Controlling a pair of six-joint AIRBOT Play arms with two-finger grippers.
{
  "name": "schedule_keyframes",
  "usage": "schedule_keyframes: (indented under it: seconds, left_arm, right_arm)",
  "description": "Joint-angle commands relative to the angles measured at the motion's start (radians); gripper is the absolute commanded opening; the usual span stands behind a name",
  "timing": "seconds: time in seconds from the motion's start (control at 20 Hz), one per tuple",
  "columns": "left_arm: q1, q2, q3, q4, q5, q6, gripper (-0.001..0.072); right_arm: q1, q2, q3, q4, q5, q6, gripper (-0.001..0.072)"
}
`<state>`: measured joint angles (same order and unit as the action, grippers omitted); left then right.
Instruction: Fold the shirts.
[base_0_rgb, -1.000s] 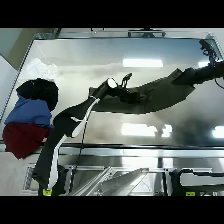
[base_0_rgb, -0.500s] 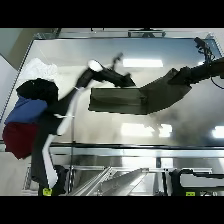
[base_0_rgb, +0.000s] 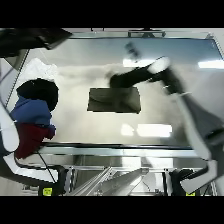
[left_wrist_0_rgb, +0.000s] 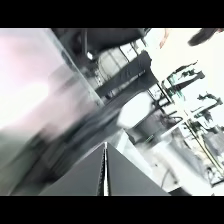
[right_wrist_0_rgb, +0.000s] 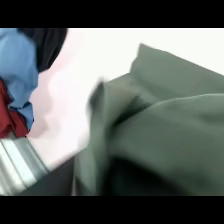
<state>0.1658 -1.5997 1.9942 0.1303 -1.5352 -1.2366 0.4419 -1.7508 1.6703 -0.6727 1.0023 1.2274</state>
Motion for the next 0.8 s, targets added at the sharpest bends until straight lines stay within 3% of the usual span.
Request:
schedule_keyframes:
  seconds: [0.0,0.1,0.2,0.35,0.4,0.5,0.6,0.75]
  left_arm:
    - [0.094,0.071,-0.002,-0.046,-0.076,0.009,0.0020]
    - [0.100,0.080,-0.002,-0.047,-0.080,0.010,0.0020]
    - [0.092,0.082,-0.002,-0.047,-0.080,0.010,0.0020]
    - [0.060,0.075,-0.003,-0.045,-0.079,0.010,0.0020]
    - [0.046,0.072,-0.003,-0.045,-0.079,0.010,0.0020]
    - [0.026,0.061,-0.003,-0.045,-0.078,0.010,0.0019]
    - [0.013,0.048,-0.003,-0.045,-0.079,0.010,0.0019]
    - [0.009,0.028,-0.003,-0.047,-0.079,0.010,0.0019]
  right_arm:
    - [0.247,-0.223,0.002,-0.023,-0.201,0.045,0.0439]
    - [0.223,-0.235,0.005,-0.024,-0.124,0.085,0.0434]
    - [0.128,-0.178,0.005,-0.024,-0.004,0.082,0.0350]
    - [-0.070,-0.043,0.005,-0.042,0.173,0.082,0.0354]
    - [-0.139,-0.001,0.005,-0.092,0.215,0.086,0.0398]
    - [-0.260,0.047,0.005,-0.269,0.269,0.169,0.0665]
    - [-0.353,0.042,-0.006,-0.389,0.306,0.244,0.0665]
    - [-0.418,-0.016,-0.059,-0.339,0.285,0.237,0.0665]
